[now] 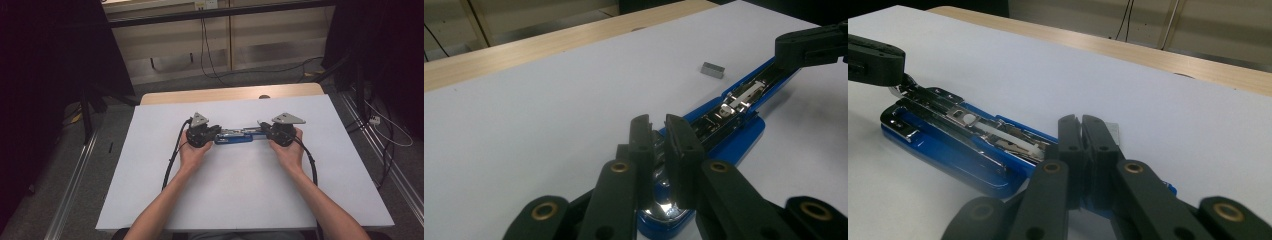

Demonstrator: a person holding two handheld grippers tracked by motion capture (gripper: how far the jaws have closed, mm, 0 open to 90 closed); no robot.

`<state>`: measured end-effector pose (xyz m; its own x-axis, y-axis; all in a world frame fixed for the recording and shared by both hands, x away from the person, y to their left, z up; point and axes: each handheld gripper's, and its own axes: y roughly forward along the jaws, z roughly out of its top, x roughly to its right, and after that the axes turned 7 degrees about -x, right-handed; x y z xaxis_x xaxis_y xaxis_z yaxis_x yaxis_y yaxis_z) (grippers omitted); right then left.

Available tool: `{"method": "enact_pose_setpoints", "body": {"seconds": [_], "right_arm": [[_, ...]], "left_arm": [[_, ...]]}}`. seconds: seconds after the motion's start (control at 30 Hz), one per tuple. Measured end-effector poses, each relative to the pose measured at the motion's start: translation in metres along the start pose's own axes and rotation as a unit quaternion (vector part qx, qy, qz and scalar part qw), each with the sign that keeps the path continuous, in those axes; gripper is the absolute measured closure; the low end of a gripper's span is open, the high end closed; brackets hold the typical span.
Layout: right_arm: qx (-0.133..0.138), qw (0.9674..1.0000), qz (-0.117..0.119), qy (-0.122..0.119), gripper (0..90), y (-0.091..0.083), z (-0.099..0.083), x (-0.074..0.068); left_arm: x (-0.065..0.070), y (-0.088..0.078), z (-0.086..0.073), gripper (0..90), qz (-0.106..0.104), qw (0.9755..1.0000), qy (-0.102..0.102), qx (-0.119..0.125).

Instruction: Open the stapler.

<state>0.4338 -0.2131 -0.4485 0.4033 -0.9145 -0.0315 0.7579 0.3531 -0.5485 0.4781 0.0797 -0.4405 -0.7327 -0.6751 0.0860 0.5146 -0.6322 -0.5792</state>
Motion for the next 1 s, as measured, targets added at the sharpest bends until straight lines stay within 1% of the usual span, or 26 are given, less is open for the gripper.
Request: {"method": "enact_pose_setpoints", "body": {"seconds": [0.07, 0.1, 0.13, 0.17, 0.2, 0.23, 0.27, 0.3, 0.33, 0.37, 0.4, 0.43, 0.47, 0.5, 0.53, 0.6, 0.63, 0.7, 0.77, 0.83, 0.93, 1.0], "right_arm": [[0.002, 1.0000, 0.002, 0.000, 86.4, -0.001, 0.000, 0.000], [0.006, 1.0000, 0.006, 0.001, 84.5, -0.002, 0.001, -0.001], [0.006, 1.0000, 0.006, 0.001, 84.5, -0.002, 0.001, -0.001], [0.007, 1.0000, 0.007, 0.000, 82.4, -0.002, 0.001, -0.001], [0.007, 1.0000, 0.007, 0.000, 82.4, -0.002, 0.001, -0.001], [0.007, 0.9999, 0.012, 0.003, 79.4, -0.002, 0.001, -0.002], [0.007, 0.9999, 0.012, 0.003, 79.4, -0.002, 0.001, -0.002], [0.007, 0.9999, 0.011, 0.002, 78.3, -0.002, 0.001, -0.002], [0.008, 0.9999, 0.010, 0.003, 76.2, -0.002, 0.001, -0.002], [0.013, 0.9998, 0.015, 0.007, 71.8, -0.003, 0.002, -0.001], [0.013, 0.9998, 0.015, 0.007, 71.8, -0.003, 0.002, -0.001], [0.018, 0.9997, 0.014, 0.009, 69.5, -0.004, 0.003, -0.001], [0.018, 0.9997, 0.014, 0.009, 69.5, -0.004, 0.003, -0.001], [0.019, 0.9996, 0.017, 0.010, 67.2, -0.004, 0.003, -0.001], [0.019, 0.9996, 0.018, 0.010, 62.5, -0.004, 0.003, -0.001], [0.020, 0.9995, 0.018, 0.015, 56.4, -0.003, 0.003, -0.002], [0.019, 0.9995, 0.021, 0.014, 54.0, -0.002, 0.002, -0.003], [0.018, 0.9995, 0.023, 0.014, 45.8, -0.001, 0.002, -0.005], [0.019, 0.9994, 0.022, 0.016, 38.2, 0.000, 0.002, -0.006], [0.022, 0.9994, 0.019, 0.019, 30.7, 0.001, 0.003, -0.007], [0.020, 0.9994, 0.019, 0.022, 21.4, 0.001, 0.003, -0.007], [0.018, 0.9993, 0.022, 0.026, 17.8, -0.001, 0.003, -0.006]], "left_arm": [[0.000, -0.004, 0.001, 79.2, 0.002, 1.0000, 0.004, 0.007], [0.001, -0.006, 0.002, 76.3, 0.001, 0.9999, 0.009, 0.010], [0.002, -0.007, 0.003, 76.3, 0.000, 0.9999, 0.011, 0.012], [0.003, -0.009, 0.003, 72.9, -0.002, 0.9997, 0.017, 0.014], [0.003, -0.009, 0.003, 69.7, -0.002, 0.9997, 0.017, 0.014], [0.004, -0.010, 0.003, 66.6, 0.001, 0.9997, 0.018, 0.015], [0.004, -0.010, 0.003, 66.6, 0.002, 0.9997, 0.021, 0.016], [0.004, -0.010, 0.002, 64.7, 0.000, 0.9996, 0.019, 0.019], [0.005, -0.011, 0.002, 61.1, 0.000, 0.9996, 0.017, 0.020], [0.006, -0.011, 0.002, 54.3, 0.000, 0.9996, 0.016, 0.022], [0.006, -0.012, 0.001, 54.3, 0.000, 0.9996, 0.017, 0.024], [0.007, -0.013, 0.001, 47.7, 0.001, 0.9996, 0.016, 0.024], [0.007, -0.014, 0.001, 47.7, 0.001, 0.9996, 0.017, 0.024], [0.007, -0.016, 0.000, 44.4, 0.004, 0.9995, 0.018, 0.024], [0.007, -0.017, 0.000, 39.5, 0.006, 0.9995, 0.017, 0.025], [0.006, -0.020, -0.001, 31.7, 0.010, 0.9995, 0.012, 0.026], [0.005, -0.022, -0.002, 28.4, 0.010, 0.9996, 0.009, 0.027], [0.004, -0.026, -0.004, 21.5, 0.014, 0.9996, 0.004, 0.026], [0.003, -0.030, -0.006, 16.2, 0.017, 0.9996, 0.001, 0.023], [0.000, -0.035, -0.008, 10.4, 0.015, 0.9996, -0.006, 0.022], [-0.002, -0.041, -0.010, 6.3, 0.017, 0.9995, -0.010, 0.024], [-0.002, -0.045, -0.012, 4.1, 0.017, 0.9995, -0.008, 0.027]]}}
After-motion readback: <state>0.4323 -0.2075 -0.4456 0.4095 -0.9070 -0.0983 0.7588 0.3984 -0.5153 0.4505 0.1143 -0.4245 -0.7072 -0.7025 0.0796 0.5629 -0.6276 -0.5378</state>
